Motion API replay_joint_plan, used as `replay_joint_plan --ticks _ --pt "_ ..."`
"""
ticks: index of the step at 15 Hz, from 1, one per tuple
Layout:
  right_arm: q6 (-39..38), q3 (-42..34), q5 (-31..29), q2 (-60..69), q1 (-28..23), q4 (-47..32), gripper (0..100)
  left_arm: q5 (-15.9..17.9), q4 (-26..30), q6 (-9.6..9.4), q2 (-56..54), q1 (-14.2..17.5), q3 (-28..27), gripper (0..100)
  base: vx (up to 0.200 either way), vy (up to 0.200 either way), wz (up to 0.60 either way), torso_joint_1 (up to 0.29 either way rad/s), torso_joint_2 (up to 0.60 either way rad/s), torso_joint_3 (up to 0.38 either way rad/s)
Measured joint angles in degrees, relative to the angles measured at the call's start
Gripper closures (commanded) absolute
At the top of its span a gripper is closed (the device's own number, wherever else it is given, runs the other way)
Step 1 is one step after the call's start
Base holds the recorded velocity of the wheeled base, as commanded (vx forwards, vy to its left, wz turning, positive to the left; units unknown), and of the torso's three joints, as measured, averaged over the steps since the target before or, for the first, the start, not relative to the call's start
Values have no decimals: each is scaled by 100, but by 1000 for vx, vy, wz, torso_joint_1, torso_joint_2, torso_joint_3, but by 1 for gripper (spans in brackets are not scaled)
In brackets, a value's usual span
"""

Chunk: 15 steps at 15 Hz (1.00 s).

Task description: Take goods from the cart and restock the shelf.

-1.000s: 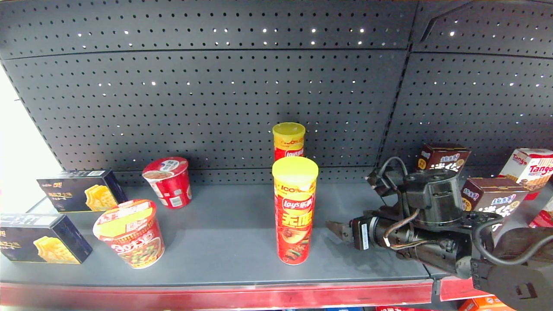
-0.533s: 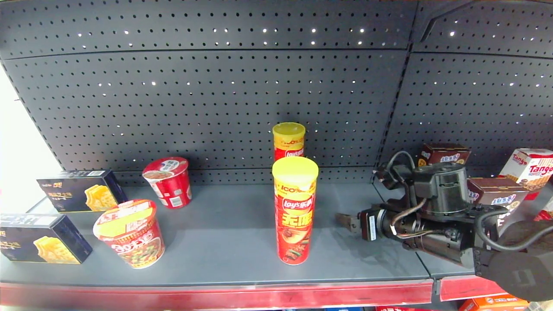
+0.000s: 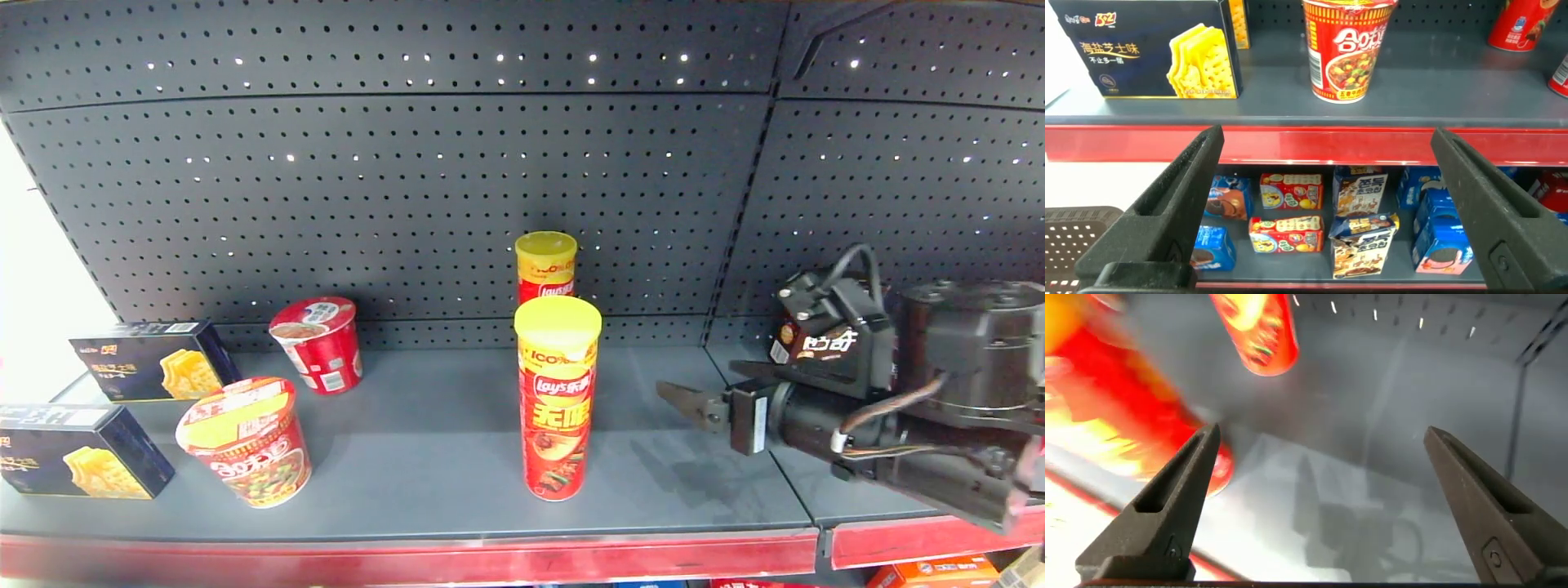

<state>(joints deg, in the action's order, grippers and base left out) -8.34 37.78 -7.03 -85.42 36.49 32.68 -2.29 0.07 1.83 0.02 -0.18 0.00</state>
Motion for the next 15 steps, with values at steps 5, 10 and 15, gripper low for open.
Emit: replay_joint_plan --ticks 5,10,15 --pt "139 -664 247 2378 -282 -636 0 -2 2 0 0 0 0 0 0 0 0 0 0 0" --pt "607 -2025 1170 5513 -2667 -1602 0 -2 2 0 0 0 0 0 0 0 0 0 0 0" --pt "794 -3649 867 7840 -3654 -2833 0 -2 2 0 0 0 0 0 0 0 0 0 0 0"
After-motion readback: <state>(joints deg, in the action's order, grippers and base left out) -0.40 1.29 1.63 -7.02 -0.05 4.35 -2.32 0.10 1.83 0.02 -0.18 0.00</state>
